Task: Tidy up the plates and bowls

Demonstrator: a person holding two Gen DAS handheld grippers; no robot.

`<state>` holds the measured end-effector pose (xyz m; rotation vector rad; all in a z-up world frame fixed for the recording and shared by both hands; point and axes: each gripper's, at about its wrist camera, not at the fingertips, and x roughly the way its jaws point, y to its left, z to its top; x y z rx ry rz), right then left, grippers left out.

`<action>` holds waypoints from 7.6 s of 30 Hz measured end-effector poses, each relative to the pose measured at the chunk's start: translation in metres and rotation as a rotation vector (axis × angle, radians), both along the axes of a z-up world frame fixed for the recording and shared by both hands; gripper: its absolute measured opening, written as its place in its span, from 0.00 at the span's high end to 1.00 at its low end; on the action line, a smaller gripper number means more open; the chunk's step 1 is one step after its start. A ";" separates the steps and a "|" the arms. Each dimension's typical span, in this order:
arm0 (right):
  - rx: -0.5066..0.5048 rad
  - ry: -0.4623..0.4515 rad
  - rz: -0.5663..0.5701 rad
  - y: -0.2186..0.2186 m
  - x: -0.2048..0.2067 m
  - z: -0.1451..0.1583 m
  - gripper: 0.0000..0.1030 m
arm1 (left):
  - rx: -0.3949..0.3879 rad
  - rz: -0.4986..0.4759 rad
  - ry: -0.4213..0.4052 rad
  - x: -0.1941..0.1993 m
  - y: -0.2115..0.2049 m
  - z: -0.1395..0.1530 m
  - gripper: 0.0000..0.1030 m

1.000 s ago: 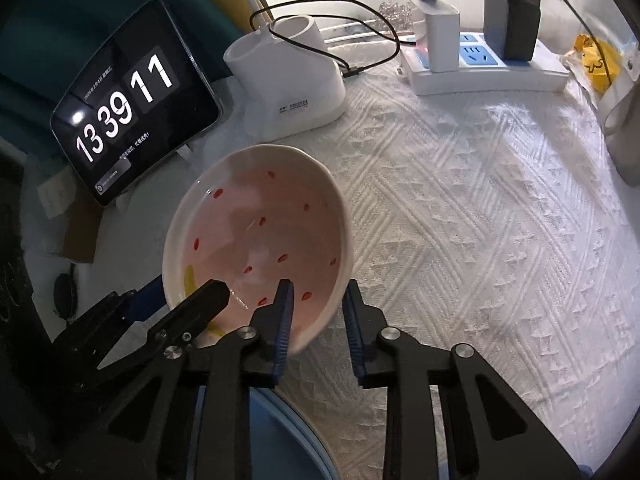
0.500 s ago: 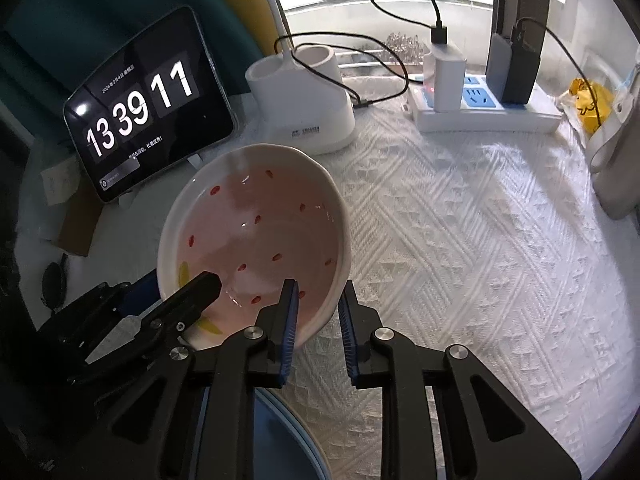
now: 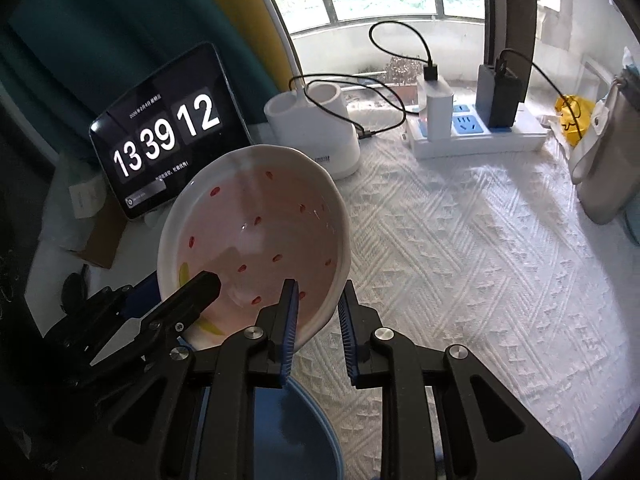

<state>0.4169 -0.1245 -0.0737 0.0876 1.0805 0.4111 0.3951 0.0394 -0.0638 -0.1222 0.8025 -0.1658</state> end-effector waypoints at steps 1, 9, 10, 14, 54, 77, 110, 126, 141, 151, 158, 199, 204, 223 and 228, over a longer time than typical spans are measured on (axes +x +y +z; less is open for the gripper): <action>0.001 -0.003 -0.001 -0.001 -0.001 0.002 0.79 | 0.000 -0.001 -0.002 -0.001 -0.001 0.002 0.69; 0.011 -0.026 -0.008 -0.008 -0.018 0.016 0.79 | 0.002 -0.009 -0.026 -0.016 -0.008 0.016 0.69; 0.012 -0.028 -0.009 -0.009 -0.020 0.018 0.79 | 0.003 -0.010 -0.029 -0.018 -0.009 0.017 0.69; 0.017 -0.036 -0.012 -0.013 -0.028 0.025 0.79 | 0.004 -0.014 -0.039 -0.027 -0.013 0.025 0.69; 0.075 -0.076 -0.082 -0.093 -0.108 0.055 0.79 | 0.034 -0.095 -0.077 -0.099 -0.089 0.057 0.69; 0.104 -0.057 -0.158 -0.162 -0.138 0.043 0.79 | 0.069 -0.182 -0.049 -0.119 -0.153 0.047 0.69; 0.065 0.034 -0.180 -0.167 -0.159 0.011 0.78 | 0.076 -0.212 0.052 -0.139 -0.158 0.006 0.69; 0.071 0.023 -0.171 -0.165 -0.161 0.021 0.76 | 0.073 -0.188 0.066 -0.137 -0.146 0.003 0.68; 0.048 -0.007 -0.159 -0.158 -0.164 0.029 0.76 | 0.031 -0.169 0.014 -0.141 -0.132 0.024 0.68; 0.043 -0.035 -0.165 -0.164 -0.167 0.038 0.76 | 0.029 -0.147 -0.008 -0.145 -0.123 0.031 0.67; 0.045 -0.056 -0.193 -0.181 -0.165 0.045 0.76 | 0.033 -0.107 0.008 -0.138 -0.114 0.024 0.67; 0.035 0.030 -0.153 -0.197 -0.143 -0.005 0.72 | 0.133 -0.083 0.098 -0.118 -0.118 -0.014 0.61; 0.003 0.020 -0.155 -0.193 -0.141 -0.008 0.69 | 0.161 -0.077 0.061 -0.120 -0.119 -0.014 0.60; -0.004 -0.087 -0.302 -0.197 -0.153 -0.012 0.54 | 0.132 0.003 -0.050 -0.128 -0.114 -0.019 0.58; 0.044 -0.074 -0.317 -0.201 -0.153 -0.014 0.54 | 0.116 0.009 -0.086 -0.132 -0.115 -0.021 0.60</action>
